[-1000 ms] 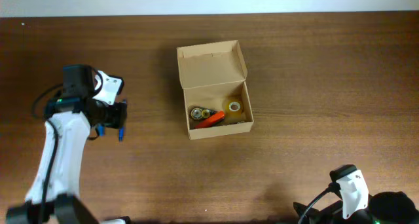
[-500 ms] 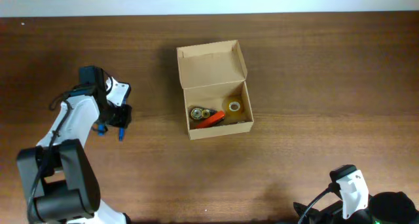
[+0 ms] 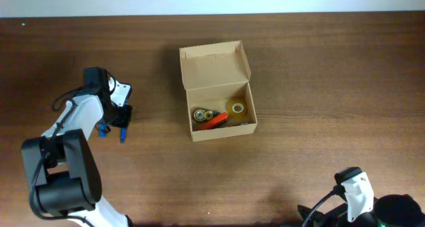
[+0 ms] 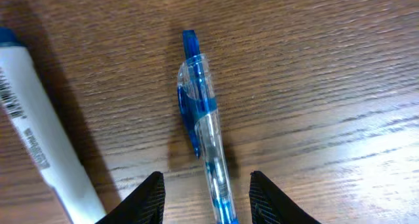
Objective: Pack container
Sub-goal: 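Grasp the blue pen with the left gripper and lift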
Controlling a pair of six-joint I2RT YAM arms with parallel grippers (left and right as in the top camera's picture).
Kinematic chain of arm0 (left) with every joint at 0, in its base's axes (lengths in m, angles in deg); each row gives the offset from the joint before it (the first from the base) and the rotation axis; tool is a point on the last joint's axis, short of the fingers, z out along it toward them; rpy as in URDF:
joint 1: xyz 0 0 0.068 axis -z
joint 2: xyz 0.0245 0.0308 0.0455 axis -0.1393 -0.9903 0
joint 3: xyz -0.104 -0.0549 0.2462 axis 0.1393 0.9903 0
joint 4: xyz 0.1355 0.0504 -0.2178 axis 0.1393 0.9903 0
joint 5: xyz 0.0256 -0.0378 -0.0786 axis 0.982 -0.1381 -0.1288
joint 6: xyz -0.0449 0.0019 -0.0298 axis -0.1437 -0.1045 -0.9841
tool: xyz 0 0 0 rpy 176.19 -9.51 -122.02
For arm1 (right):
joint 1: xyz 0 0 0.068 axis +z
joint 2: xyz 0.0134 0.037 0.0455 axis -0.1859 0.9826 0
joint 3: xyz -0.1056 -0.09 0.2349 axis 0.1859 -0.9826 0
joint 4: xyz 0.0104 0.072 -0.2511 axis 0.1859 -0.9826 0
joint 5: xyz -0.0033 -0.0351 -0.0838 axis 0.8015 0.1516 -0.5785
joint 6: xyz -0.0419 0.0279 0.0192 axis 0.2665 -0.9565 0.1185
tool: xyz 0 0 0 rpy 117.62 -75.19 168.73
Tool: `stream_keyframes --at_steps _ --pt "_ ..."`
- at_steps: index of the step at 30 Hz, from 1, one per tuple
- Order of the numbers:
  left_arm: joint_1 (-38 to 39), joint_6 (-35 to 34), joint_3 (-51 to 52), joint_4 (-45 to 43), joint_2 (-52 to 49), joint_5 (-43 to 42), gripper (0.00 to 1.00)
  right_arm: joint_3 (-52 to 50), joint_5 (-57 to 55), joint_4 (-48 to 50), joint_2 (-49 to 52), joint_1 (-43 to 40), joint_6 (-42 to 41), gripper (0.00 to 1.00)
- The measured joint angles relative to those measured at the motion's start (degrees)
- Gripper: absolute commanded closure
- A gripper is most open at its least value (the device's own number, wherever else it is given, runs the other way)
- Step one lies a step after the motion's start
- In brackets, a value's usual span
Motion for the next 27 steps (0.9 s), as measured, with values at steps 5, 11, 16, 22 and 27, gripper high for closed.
stream_keyframes --at_steps 5,11,16,22,27 --pt "0.0 0.0 0.0 -1.1 -0.9 0.0 0.67 0.0 0.0 0.0 0.0 0.0 0.0 0.01" --pt "0.0 -0.2 0.0 -1.1 -1.0 0.0 0.87 0.0 0.0 0.0 0.0 0.0 0.0 0.01" --pt "0.0 -0.3 0.0 -1.3 -1.0 0.0 0.98 0.0 0.0 0.0 0.0 0.0 0.0 0.01" --pt "0.0 -0.7 0.0 -1.3 -1.0 0.0 0.98 0.0 0.0 0.0 0.0 0.0 0.0 0.01" --pt "0.0 -1.8 -1.2 2.4 -1.0 0.0 0.98 0.0 0.0 0.0 0.0 0.0 0.0 0.01"
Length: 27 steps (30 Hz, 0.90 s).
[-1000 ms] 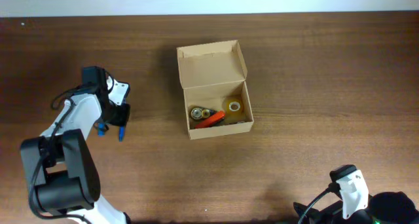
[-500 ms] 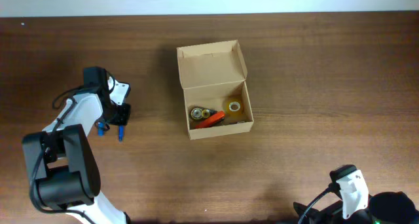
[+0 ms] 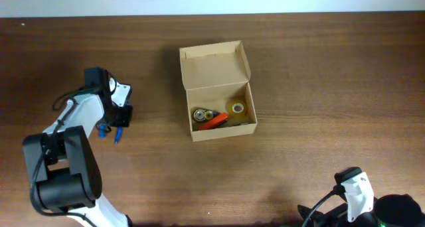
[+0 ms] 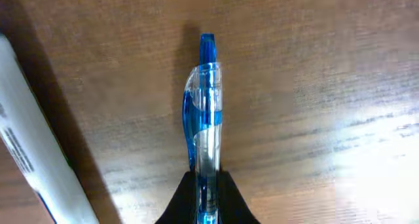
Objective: Pack container
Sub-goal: 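Grasp the blue pen with the left gripper and lift, then carry the blue pen into the box and open the left gripper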
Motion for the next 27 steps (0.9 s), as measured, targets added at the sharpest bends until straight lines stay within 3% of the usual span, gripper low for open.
stream_keyframes --at_steps 6,11,16,22,27 --pt "0.9 -1.1 -6.8 4.9 1.9 0.2 0.98 0.0 0.0 0.0 0.0 0.0 0.0 0.01" --pt "5.7 -1.1 -12.6 4.9 9.1 0.4 0.98 0.0 0.0 0.0 0.0 0.0 0.0 0.01" --pt "15.9 1.3 -16.7 3.3 14.8 0.3 0.98 0.0 0.0 0.0 0.0 0.0 0.0 0.01" --pt "29.4 5.2 -17.0 -1.1 14.8 -0.9 0.98 0.0 0.0 0.0 0.0 0.0 0.0 0.01" --pt "36.1 7.9 -17.0 -3.0 13.5 -2.2 0.98 0.0 0.0 0.0 0.0 0.0 0.0 0.01"
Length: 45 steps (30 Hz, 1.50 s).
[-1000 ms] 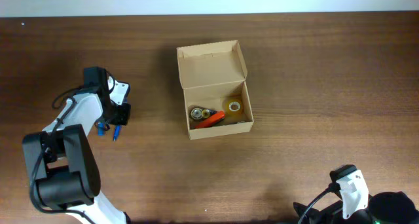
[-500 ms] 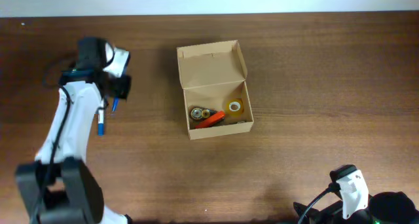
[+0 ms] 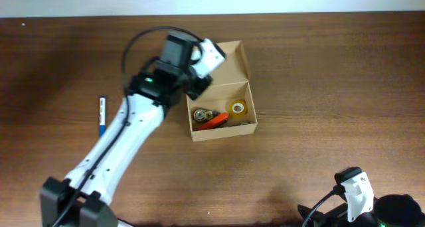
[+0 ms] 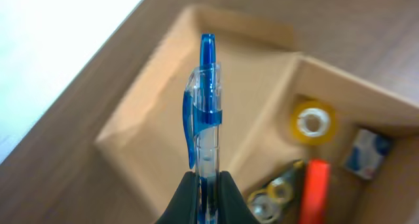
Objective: Pack container
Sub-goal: 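Carry the blue pen into the box and open the left gripper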
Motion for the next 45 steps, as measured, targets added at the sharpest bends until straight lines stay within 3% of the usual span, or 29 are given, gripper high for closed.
stream_keyframes --at_steps 10,20,24,26,36,45 --pt "7.3 12.1 0.0 5.0 -10.5 -0.3 0.98 0.0 0.0 0.0 0.0 0.0 0.0 0.01" --pt "7.3 15.9 0.0 6.1 -15.6 0.6 0.96 0.0 0.0 0.0 0.0 0.0 0.0 0.01" --pt "7.3 16.7 0.0 6.4 -15.9 1.9 0.6 0.0 0.0 0.0 0.0 0.0 0.0 0.01" --pt "7.3 16.9 0.0 7.4 -15.9 2.6 0.49 0.0 0.0 0.0 0.0 0.0 0.0 0.01" --pt "7.3 12.8 -2.7 10.8 -14.6 6.0 0.53 0.0 0.0 0.0 0.0 0.0 0.0 0.01" --pt "1.2 2.6 -8.4 11.2 -1.0 7.6 0.53 0.0 0.0 0.0 0.0 0.0 0.0 0.01"
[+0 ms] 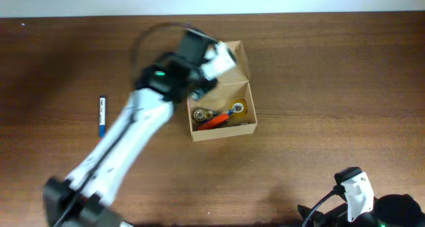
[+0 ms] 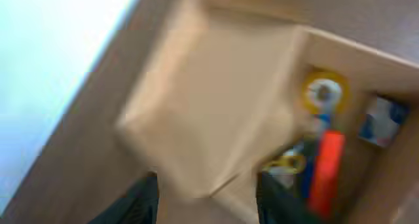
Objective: Pack container
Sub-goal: 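Carry the blue pen into the box and open the left gripper, then move the left gripper back over the white whiteboard marker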
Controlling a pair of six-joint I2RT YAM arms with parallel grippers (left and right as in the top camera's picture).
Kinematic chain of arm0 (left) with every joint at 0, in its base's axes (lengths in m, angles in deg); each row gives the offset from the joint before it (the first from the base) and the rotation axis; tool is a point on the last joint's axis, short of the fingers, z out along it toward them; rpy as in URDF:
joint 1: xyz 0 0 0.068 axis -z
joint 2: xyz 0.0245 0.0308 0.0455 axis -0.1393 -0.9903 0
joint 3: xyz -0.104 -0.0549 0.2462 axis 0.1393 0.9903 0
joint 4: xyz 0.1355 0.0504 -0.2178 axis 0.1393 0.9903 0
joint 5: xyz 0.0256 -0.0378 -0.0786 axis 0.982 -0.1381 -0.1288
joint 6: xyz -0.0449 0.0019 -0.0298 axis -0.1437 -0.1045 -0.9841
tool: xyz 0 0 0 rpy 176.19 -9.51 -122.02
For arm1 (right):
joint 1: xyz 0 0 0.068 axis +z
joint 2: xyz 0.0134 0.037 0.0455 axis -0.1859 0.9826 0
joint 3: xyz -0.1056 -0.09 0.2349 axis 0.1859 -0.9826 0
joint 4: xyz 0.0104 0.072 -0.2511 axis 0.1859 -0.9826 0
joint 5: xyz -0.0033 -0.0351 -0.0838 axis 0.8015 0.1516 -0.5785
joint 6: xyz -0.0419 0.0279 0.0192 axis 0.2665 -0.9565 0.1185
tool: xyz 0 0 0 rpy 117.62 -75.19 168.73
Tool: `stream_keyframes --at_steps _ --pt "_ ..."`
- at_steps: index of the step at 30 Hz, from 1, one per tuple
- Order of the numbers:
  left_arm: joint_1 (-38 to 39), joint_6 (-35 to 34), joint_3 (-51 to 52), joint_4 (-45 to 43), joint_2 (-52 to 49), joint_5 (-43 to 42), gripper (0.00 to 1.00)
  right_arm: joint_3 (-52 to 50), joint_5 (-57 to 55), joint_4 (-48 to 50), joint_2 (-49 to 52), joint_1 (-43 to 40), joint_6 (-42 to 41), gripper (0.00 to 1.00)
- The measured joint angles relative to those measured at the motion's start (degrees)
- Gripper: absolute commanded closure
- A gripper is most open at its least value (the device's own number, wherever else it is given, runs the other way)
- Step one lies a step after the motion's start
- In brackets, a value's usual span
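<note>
The open cardboard box (image 1: 223, 135) sits mid-table with its lid (image 2: 209, 93) folded back. Inside lie a yellow tape roll (image 1: 238, 107), a red-orange item (image 1: 212, 122), metal rings (image 1: 200, 114) and a blue pen (image 1: 228, 111), blurred in the left wrist view beside the red item (image 2: 325, 164). My left gripper (image 1: 196, 86) hovers over the box's left rear corner, open (image 2: 206, 199), with nothing between its dark fingers (image 2: 141, 201). Only the right arm's white end (image 1: 352, 184) shows at the bottom right edge.
A white marker with blue ends (image 1: 101, 115) lies on the wooden table (image 1: 319, 68) far left of the box. A small white and blue item (image 2: 382, 119) rests in the box's right part.
My left gripper, shut on the blue pen above the lid, is now open and empty. The pen lies inside the box by the tape roll. The gripper has shifted slightly right.
My left gripper stood open around the blue pen on the table beside the marker at the far left. Then it was shut on the pen. Later it held the pen over the box's lid; now the pen is in the box and the gripper is open.
</note>
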Motion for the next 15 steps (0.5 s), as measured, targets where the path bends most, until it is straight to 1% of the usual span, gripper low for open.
stream_keyframes --at_steps 3,6,10,15 --pt "-5.7 -3.6 -0.4 2.2 3.0 0.2 0.54 0.0 0.0 0.0 0.0 0.0 0.0 0.01" --pt "-12.5 -6.5 -0.5 6.6 3.5 0.3 0.57 0.0 0.0 0.0 0.0 0.0 0.0 0.01" --pt "-21.0 -9.9 -0.5 10.8 3.3 0.1 0.64 0.0 0.0 0.0 0.0 0.0 0.0 0.01" --pt "-30.7 -14.9 0.4 12.1 3.3 -0.3 0.64 0.0 0.0 0.0 0.0 0.0 0.0 0.01"
